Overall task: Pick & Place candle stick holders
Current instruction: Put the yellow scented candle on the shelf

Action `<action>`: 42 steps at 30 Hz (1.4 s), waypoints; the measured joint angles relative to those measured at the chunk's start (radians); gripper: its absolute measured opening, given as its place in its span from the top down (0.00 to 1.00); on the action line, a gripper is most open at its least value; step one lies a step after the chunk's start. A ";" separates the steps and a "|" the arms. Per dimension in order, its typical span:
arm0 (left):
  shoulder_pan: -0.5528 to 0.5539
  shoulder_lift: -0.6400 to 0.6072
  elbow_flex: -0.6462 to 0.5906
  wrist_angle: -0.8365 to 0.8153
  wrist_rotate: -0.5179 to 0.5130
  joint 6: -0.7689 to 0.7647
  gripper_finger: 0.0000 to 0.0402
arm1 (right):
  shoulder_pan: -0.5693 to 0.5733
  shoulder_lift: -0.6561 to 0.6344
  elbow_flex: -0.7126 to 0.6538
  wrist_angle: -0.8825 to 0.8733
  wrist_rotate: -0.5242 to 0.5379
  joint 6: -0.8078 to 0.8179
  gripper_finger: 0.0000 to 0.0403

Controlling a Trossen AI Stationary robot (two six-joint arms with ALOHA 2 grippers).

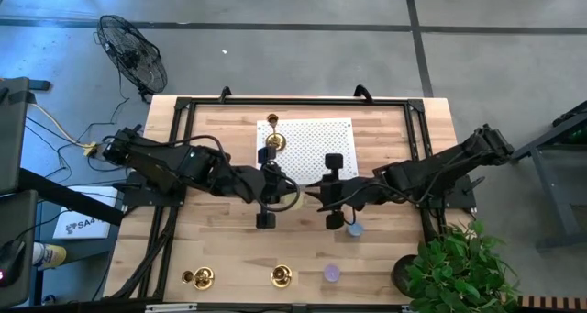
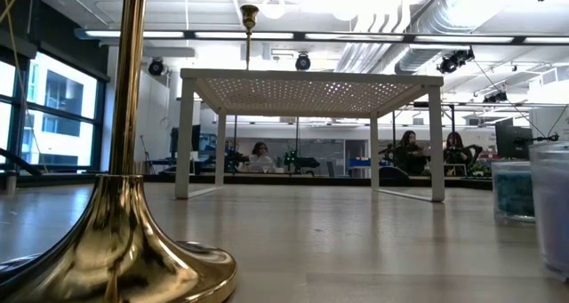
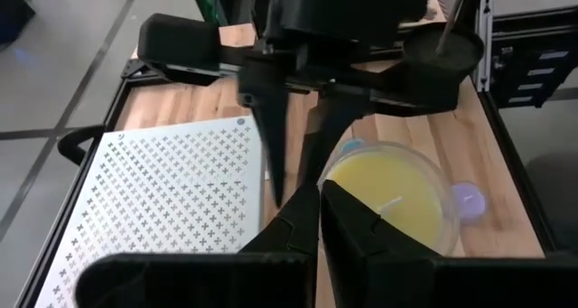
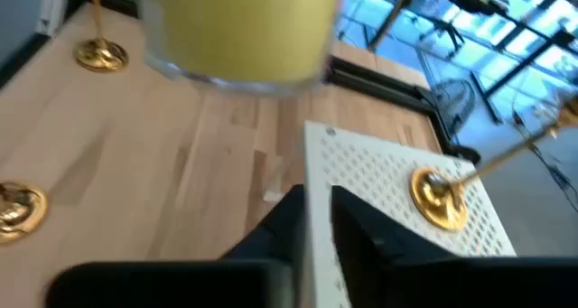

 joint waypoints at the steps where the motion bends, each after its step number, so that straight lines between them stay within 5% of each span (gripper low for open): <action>1: 0.000 0.000 0.000 -0.002 -0.001 0.000 0.99 | 0.000 0.000 0.000 -0.005 0.003 0.014 0.81; 9: 0.000 0.000 0.000 -0.009 -0.002 0.000 0.99 | 0.030 0.000 0.000 -0.011 0.007 0.054 0.43; 13: 0.000 0.001 0.000 -0.010 -0.003 0.004 0.99 | 0.060 0.000 0.000 0.035 0.009 0.023 0.33; 25: 0.000 0.001 -0.001 -0.011 -0.005 0.008 0.99 | 0.065 0.000 0.001 0.168 0.005 -0.039 0.31; 32: 0.000 0.001 -0.002 -0.012 -0.005 0.008 0.99 | 0.042 -0.001 0.001 0.216 -0.141 0.040 0.31; 42: 0.000 0.001 -0.002 -0.013 -0.012 0.008 0.99 | 0.028 -0.001 0.001 0.255 -0.142 0.061 0.31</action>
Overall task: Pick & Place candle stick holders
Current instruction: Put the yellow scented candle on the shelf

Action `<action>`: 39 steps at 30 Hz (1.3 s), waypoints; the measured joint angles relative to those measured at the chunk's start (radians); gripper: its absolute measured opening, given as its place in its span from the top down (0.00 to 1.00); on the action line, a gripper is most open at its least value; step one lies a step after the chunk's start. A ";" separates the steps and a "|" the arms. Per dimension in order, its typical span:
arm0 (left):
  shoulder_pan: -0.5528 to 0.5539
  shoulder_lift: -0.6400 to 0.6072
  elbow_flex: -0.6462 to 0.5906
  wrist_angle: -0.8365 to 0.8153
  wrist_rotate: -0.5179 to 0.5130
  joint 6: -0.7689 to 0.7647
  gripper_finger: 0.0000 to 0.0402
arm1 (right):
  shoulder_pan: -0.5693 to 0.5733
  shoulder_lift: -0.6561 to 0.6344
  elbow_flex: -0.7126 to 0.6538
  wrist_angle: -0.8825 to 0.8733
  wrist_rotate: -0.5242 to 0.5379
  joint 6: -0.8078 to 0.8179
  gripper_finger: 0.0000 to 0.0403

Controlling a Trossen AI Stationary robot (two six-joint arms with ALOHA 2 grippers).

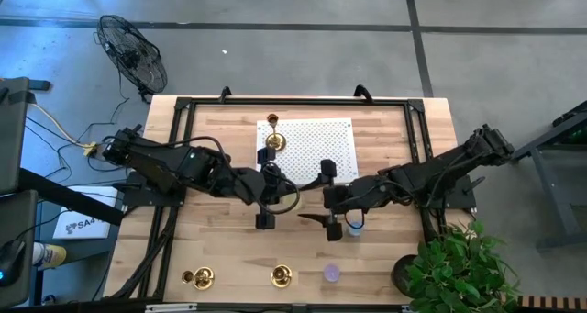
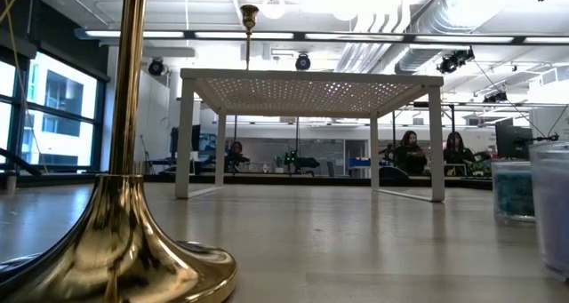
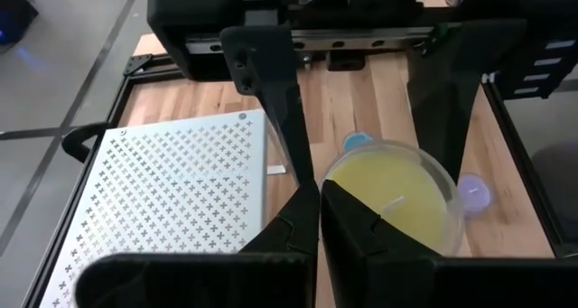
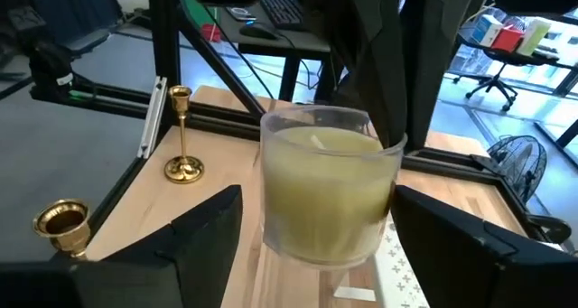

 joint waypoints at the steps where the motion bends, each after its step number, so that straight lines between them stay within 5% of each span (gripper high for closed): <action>1: 0.000 0.000 0.000 -0.001 0.000 0.000 0.99 | -0.004 0.000 0.000 0.000 -0.005 0.001 0.31; 15: 0.000 0.001 0.000 0.000 -0.008 0.000 0.99 | -0.060 0.038 0.002 0.064 -0.140 0.006 0.31; 32: 0.000 0.001 0.000 -0.010 -0.009 0.000 0.99 | -0.067 0.071 0.001 0.127 -0.155 -0.040 0.32; 39: 0.000 0.001 0.000 -0.010 -0.008 0.000 0.99 | -0.067 0.071 0.001 0.131 -0.150 -0.054 0.44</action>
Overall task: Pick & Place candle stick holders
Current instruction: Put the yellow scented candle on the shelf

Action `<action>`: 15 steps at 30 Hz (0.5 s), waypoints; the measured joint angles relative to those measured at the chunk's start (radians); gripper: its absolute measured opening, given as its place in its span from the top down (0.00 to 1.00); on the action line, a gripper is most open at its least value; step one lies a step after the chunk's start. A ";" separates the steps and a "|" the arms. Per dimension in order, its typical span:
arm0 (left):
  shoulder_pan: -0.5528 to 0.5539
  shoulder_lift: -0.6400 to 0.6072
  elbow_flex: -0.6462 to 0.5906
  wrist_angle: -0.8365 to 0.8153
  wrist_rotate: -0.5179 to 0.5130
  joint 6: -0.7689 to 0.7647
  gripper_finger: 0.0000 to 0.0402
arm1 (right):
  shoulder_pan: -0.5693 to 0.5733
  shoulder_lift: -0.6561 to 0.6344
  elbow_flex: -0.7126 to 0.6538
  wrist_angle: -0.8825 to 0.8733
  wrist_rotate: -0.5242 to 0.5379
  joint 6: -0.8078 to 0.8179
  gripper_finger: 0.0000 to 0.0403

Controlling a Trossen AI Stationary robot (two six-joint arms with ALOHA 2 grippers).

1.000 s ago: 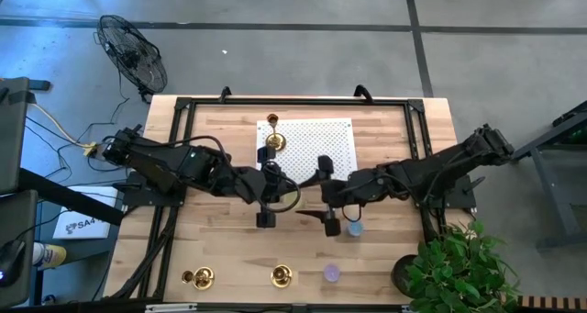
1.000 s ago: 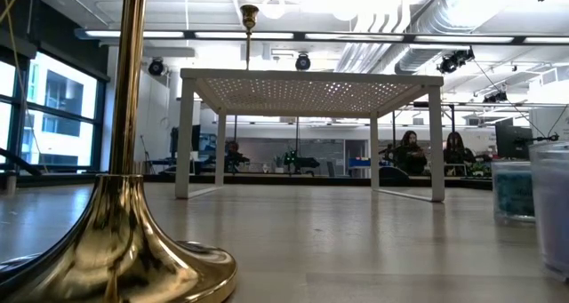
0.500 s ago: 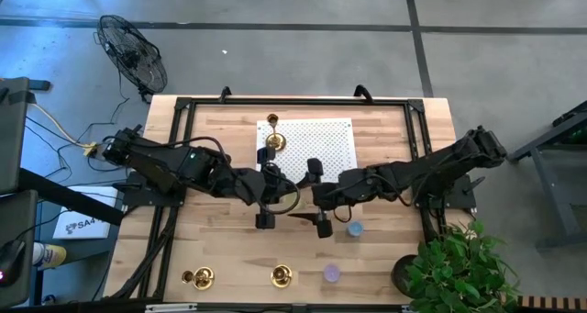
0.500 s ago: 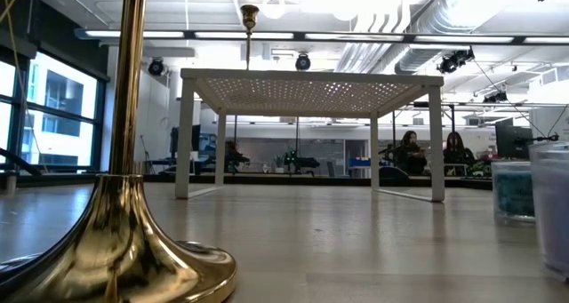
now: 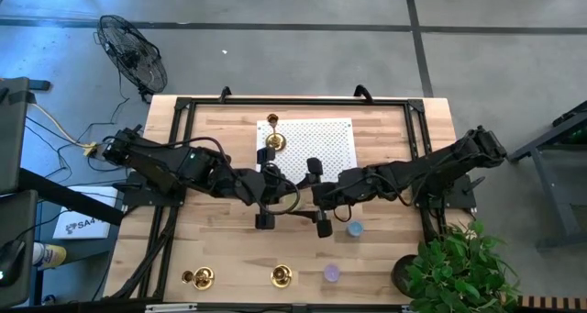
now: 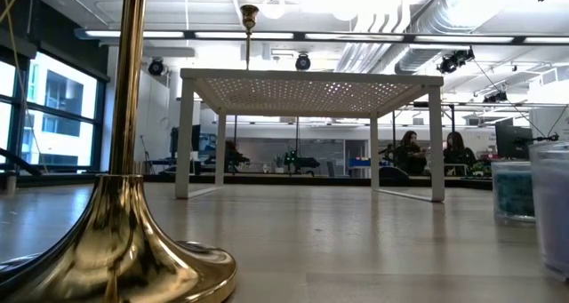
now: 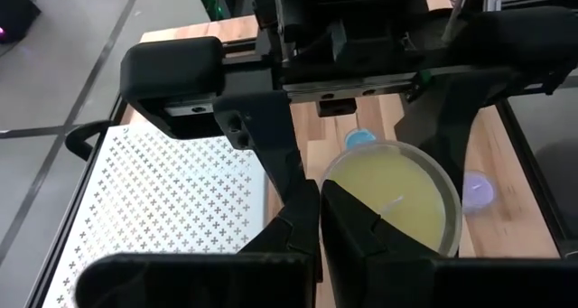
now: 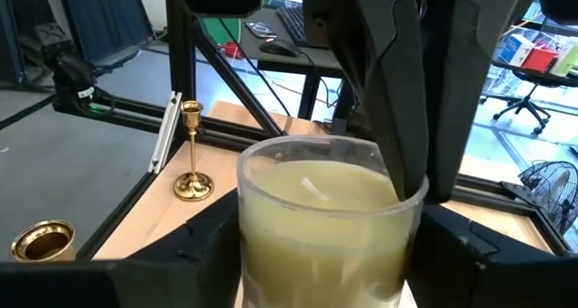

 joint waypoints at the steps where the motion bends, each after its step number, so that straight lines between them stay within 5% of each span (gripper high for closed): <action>1: 0.000 0.000 0.000 0.000 0.001 0.000 0.99 | 0.000 0.000 0.000 0.000 0.001 -0.001 0.45; 15: 0.000 0.000 0.000 0.000 0.016 0.001 0.99 | 0.000 0.000 -0.001 0.002 0.000 -0.003 0.45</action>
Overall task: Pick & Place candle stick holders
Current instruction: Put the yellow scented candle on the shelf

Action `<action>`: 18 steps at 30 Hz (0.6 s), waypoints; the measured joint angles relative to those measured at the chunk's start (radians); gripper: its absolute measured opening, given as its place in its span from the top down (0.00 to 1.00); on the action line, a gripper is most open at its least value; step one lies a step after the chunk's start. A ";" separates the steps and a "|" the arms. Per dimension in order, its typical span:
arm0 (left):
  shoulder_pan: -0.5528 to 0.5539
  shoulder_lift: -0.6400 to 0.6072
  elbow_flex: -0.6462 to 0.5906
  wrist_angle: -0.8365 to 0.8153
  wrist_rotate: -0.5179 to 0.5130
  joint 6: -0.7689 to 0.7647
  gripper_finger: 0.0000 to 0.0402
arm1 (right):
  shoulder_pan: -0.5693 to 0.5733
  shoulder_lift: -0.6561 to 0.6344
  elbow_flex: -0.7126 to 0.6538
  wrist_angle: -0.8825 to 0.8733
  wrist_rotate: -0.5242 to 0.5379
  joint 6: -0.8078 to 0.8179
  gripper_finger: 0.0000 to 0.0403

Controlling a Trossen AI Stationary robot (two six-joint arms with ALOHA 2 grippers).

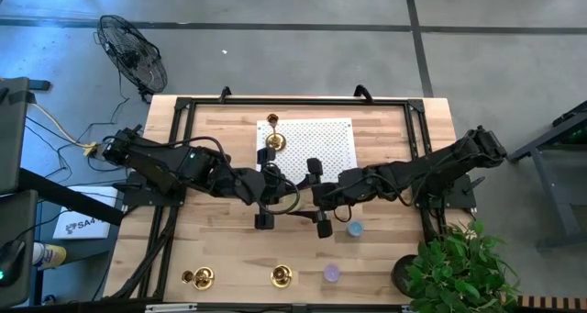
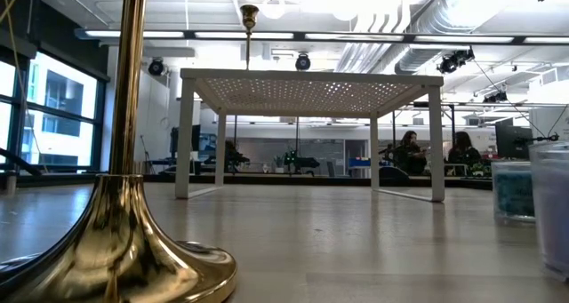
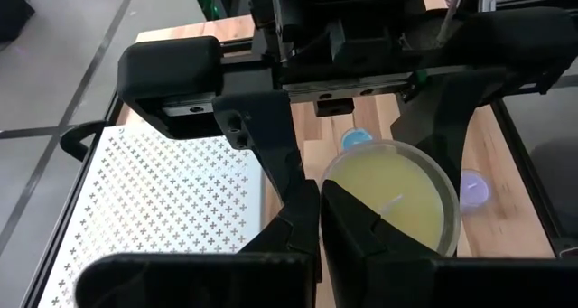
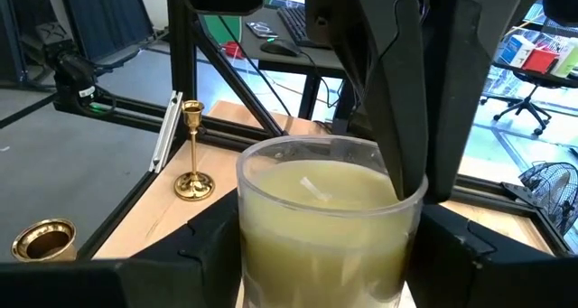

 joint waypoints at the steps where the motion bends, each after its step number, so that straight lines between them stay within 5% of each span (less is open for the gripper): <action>1: 0.000 0.000 0.000 0.000 0.002 0.012 0.99 | 0.000 0.000 0.000 0.000 0.000 0.000 0.45; 18: 0.000 0.009 0.000 0.000 0.005 -0.036 0.99 | 0.001 0.000 -0.001 -0.019 0.000 -0.003 0.45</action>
